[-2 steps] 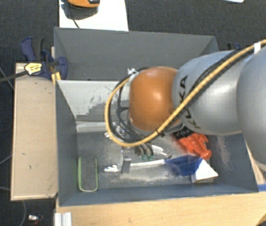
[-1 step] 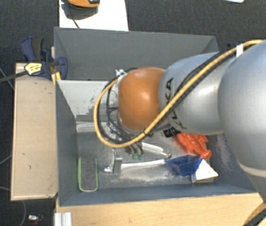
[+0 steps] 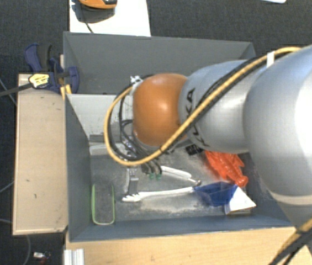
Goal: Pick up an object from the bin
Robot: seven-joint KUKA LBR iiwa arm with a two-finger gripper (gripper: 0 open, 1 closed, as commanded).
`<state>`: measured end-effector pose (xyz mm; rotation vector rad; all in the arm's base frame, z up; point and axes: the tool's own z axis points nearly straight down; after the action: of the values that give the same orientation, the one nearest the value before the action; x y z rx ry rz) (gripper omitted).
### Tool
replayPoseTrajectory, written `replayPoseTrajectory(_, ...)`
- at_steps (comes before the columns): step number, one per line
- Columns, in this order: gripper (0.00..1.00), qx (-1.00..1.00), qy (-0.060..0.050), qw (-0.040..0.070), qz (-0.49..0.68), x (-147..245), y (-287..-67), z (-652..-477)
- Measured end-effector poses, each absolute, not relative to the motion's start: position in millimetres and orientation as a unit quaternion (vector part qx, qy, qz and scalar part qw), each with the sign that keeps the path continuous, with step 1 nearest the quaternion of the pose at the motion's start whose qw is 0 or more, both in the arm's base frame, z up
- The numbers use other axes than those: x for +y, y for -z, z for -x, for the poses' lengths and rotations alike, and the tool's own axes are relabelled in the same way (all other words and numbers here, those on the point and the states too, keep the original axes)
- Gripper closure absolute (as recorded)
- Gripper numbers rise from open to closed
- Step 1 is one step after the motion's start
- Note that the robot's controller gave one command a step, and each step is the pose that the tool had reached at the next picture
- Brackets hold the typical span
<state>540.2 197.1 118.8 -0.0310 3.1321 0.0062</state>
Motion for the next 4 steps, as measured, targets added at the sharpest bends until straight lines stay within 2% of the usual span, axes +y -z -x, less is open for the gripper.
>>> replayPoseTrajectory(1, 0.00, 1.000, -0.002, 0.003, 0.018, 188.9, -118.9, -524.9)
replayPoseTrajectory(2, 0.00, 1.000, -0.003, 0.005, 0.005, 210.5, -121.9, -525.1)
replayPoseTrajectory(3, 0.00, 1.000, -0.001, 0.003, 0.024, 228.8, -123.1, -511.1)
replayPoseTrajectory(4, 0.00, 1.000, -0.003, 0.006, -0.011, 234.1, -118.0, -520.9)
